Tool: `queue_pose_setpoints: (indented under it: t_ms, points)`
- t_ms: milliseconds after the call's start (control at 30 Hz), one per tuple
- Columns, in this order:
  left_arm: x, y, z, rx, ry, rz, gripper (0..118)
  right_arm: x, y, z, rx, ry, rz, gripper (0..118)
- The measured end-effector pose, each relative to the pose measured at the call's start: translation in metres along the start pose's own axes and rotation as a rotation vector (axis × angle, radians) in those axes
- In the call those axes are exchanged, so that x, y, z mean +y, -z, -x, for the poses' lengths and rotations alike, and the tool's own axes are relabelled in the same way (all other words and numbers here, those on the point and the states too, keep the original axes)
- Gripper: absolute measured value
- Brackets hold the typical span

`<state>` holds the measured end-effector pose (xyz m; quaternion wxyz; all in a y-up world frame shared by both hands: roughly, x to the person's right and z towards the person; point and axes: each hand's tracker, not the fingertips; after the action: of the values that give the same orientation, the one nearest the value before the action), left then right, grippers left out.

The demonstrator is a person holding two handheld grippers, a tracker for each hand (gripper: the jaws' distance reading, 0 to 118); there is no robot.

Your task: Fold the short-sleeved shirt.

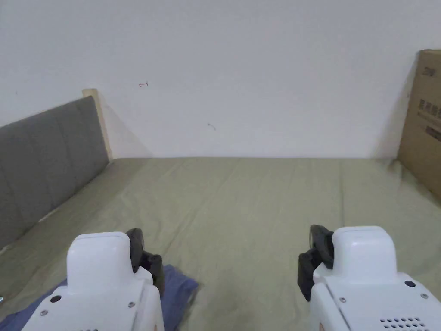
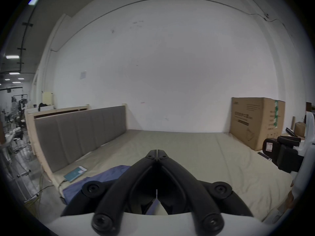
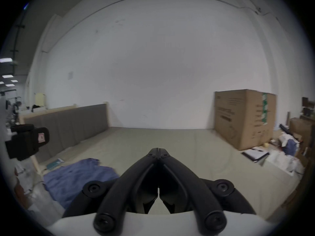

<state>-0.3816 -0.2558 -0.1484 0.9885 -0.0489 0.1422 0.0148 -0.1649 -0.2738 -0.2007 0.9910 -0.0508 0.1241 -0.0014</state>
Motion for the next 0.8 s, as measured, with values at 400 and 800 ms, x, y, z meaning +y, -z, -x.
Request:
queue_pose_setpoints:
  t_ms: [400,800]
  points:
    - [-0.009,-0.003,0.070,0.216,-0.004,0.058,0,-0.007,0.019,0.072,0.219,-0.023,0.055,0]
    - [-0.105,0.161,0.100,0.131,-0.062,0.602,0,-0.024,0.034,0.068,0.200,-0.039,0.142,0]
